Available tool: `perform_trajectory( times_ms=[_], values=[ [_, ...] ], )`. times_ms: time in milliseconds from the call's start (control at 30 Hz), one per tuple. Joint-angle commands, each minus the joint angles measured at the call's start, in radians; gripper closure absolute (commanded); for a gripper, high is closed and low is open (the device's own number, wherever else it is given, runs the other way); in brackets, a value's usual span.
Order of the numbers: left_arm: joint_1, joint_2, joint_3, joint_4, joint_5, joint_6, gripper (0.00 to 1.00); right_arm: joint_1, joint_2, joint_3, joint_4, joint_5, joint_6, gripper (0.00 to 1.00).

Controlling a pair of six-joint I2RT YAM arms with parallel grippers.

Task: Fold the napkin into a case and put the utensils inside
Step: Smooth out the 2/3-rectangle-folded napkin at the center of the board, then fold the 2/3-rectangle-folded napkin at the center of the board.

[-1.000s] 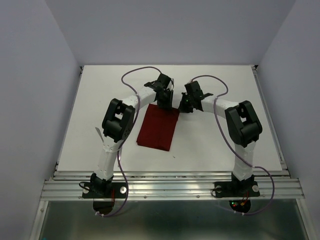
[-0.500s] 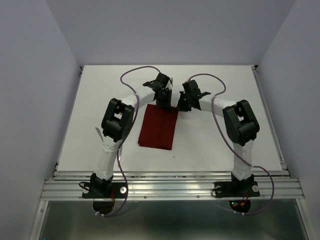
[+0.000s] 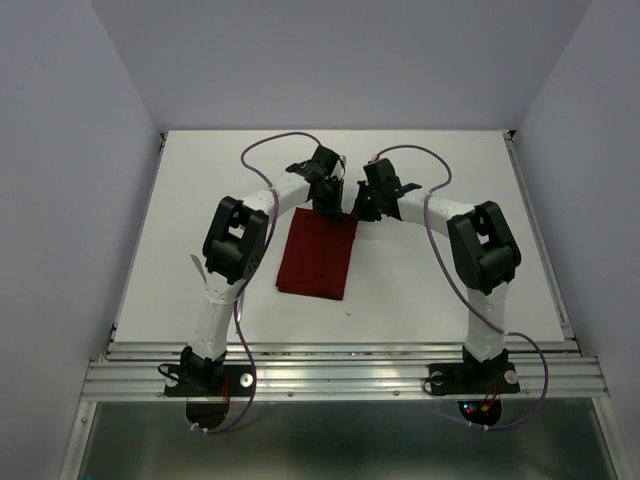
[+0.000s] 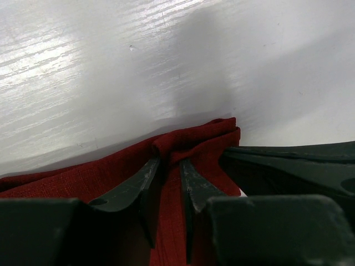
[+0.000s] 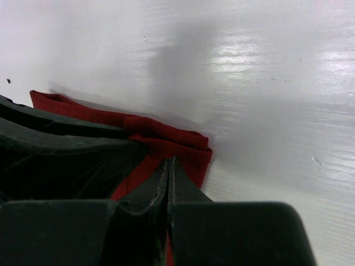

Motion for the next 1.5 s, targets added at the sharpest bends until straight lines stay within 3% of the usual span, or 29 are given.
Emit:
perform_trajectory(
  times_ms=[0, 367, 600, 867, 1067, 1233, 1467],
  values=[
    [-0.001, -0.030, 0.000, 0.014, 0.014, 0.017, 0.70, 0.018, 0.025, 0.037, 0.026, -0.019, -0.014, 0.99],
    [0.004, -0.059, 0.000, 0.014, 0.012, 0.022, 0.62, 0.018, 0.114, 0.005, -0.030, 0.058, 0.018, 0.99],
    [0.011, -0.087, -0.006, 0.019, 0.012, 0.016, 0.41, 0.018, 0.116, -0.009, -0.062, 0.117, 0.026, 0.99],
    [0.030, -0.125, -0.020, 0.025, 0.005, 0.010, 0.40, 0.018, 0.102, -0.020, -0.063, 0.122, 0.032, 0.99],
    [0.070, -0.219, -0.090, 0.066, 0.011, -0.016, 0.45, 0.018, 0.090, -0.027, -0.076, 0.133, 0.033, 0.99],
    [0.110, -0.285, -0.171, 0.077, 0.026, -0.020, 0.45, 0.018, 0.000, -0.127, -0.076, 0.136, 0.027, 0.99],
    [0.127, -0.310, -0.253, 0.059, -0.020, 0.005, 0.34, 0.018, -0.148, -0.347, -0.040, 0.119, 0.038, 1.00]
  ],
)
